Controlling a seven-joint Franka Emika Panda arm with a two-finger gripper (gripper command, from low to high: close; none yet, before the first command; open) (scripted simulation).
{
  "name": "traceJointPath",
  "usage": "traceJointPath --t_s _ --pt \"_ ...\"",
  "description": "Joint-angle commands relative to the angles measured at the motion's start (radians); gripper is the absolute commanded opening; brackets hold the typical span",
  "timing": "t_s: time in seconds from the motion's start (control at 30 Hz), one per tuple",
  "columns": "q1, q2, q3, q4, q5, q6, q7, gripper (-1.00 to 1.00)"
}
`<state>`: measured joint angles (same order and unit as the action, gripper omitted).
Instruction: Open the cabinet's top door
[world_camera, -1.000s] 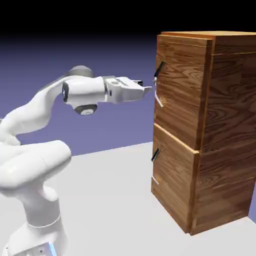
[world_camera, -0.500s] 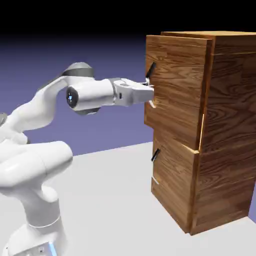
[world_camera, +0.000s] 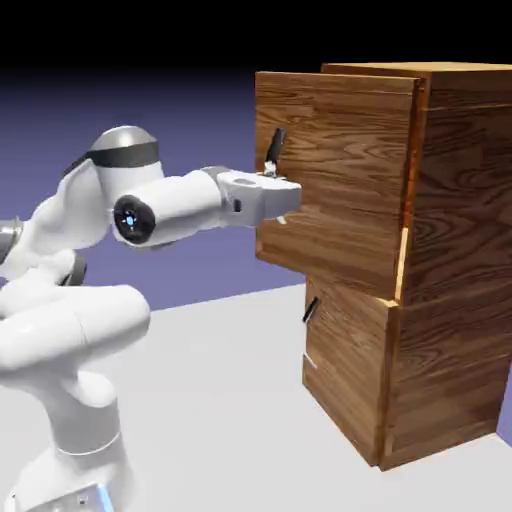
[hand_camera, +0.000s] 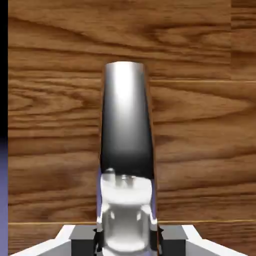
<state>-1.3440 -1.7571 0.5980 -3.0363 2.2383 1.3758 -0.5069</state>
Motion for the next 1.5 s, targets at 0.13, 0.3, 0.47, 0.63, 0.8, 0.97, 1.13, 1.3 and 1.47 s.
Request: traceJointPath --t_s 0.13,0.3,0.47,0.63,0.8,0.97,1.13,1.3,1.47 --pt "-0.145 0.038 -0.047 -0.006 -0.003 -0.216 -0.025 -1.0" --pt "-0.259 0.205 -0.125 0.027 -0.119 -0.434 -0.155 -1.0" --pt "-0.381 0.386 -0.154 0.095 -0.253 -0.638 -0.305 -1.0" --pt "-0.502 0.567 -0.135 0.196 -0.409 -0.81 -0.481 -1.0" --pt "-0.61 0.748 -0.076 0.332 -0.598 -0.929 -0.688 -1.0" --pt "-0.673 0.929 -0.004 0.484 -0.795 -0.971 -0.882 -1.0" --pt "-0.698 1.111 0.067 0.633 -0.964 -0.96 -1.015 -1.0" --pt "-0.707 1.292 0.141 0.778 -1.099 -0.931 -1.085 -1.0" --pt "-0.707 1.473 0.217 0.916 -1.207 -0.896 -1.097 -1.0"
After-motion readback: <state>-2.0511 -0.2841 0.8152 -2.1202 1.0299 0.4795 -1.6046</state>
